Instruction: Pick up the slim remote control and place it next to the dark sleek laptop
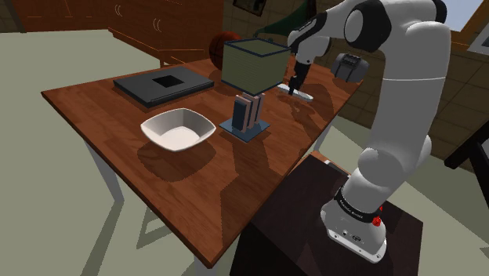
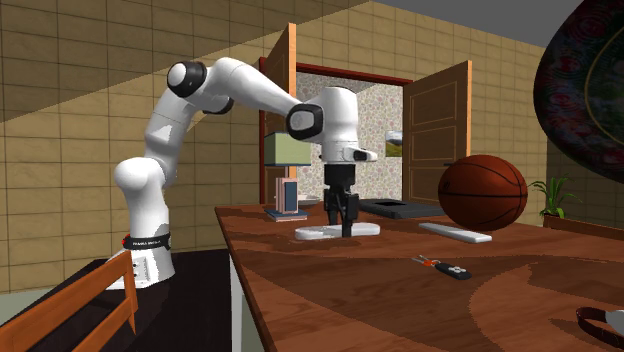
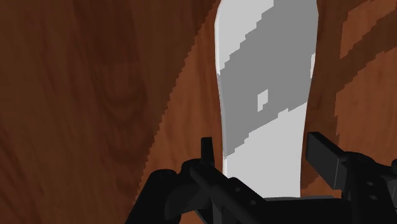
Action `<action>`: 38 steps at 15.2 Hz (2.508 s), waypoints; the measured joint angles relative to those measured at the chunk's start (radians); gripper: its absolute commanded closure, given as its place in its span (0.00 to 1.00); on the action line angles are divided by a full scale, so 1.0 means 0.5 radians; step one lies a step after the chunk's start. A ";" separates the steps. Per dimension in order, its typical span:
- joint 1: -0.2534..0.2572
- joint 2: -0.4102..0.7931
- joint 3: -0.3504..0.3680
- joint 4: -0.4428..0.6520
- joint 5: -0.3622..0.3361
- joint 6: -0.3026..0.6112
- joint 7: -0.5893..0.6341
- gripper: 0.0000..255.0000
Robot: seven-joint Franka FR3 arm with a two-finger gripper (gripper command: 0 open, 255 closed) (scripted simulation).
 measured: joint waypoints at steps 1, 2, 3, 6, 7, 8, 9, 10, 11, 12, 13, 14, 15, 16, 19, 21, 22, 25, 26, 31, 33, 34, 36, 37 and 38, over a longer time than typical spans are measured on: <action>0.004 -0.018 -0.005 0.004 -0.011 -0.020 0.006 1.00; 0.005 -0.029 -0.009 0.017 -0.019 -0.042 0.010 1.00; 0.005 -0.038 -0.013 0.034 -0.025 -0.066 0.014 1.00; 0.010 -0.066 -0.021 0.081 -0.046 -0.137 0.031 1.00; 0.015 -0.082 -0.025 0.087 -0.056 -0.157 0.038 1.00; 0.016 -0.088 -0.027 0.102 -0.061 -0.177 0.043 1.00; 0.016 -0.094 -0.029 0.123 -0.066 -0.203 0.046 1.00; 0.014 -0.103 -0.033 0.135 -0.072 -0.223 0.046 1.00; 0.016 -0.113 -0.036 0.148 -0.078 -0.244 0.050 1.00; 0.017 -0.119 -0.037 0.166 -0.083 -0.266 0.056 1.00; 0.034 -0.127 -0.032 0.173 -0.090 -0.279 0.081 1.00; 0.055 -0.127 -0.023 0.182 -0.093 -0.286 0.114 1.00; 0.079 -0.135 -0.014 0.178 -0.100 -0.287 0.147 1.00; 0.116 -0.164 -0.005 0.144 -0.117 -0.275 0.192 1.00; 0.204 -0.162 0.037 0.143 -0.125 -0.264 0.322 1.00; 0.257 -0.156 0.063 0.182 -0.132 -0.292 0.409 1.00; 0.284 -0.141 0.079 0.194 -0.129 -0.286 0.452 1.00; 0.367 -0.113 0.123 0.227 -0.130 -0.285 0.582 1.00; 0.385 -0.095 0.136 0.255 -0.126 -0.295 0.616 1.00; 0.485 0.040 0.209 0.473 -0.100 -0.372 0.809 1.00; 0.536 0.080 0.236 0.522 -0.096 -0.378 0.892 1.00; 0.558 0.092 0.247 0.544 -0.097 -0.388 0.928 1.00; 0.594 0.151 0.272 0.643 -0.089 -0.423 1.001 1.00; 0.609 0.196 0.286 0.705 -0.080 -0.439 1.038 1.00; 0.622 0.228 0.297 0.752 -0.075 -0.453 1.066 1.00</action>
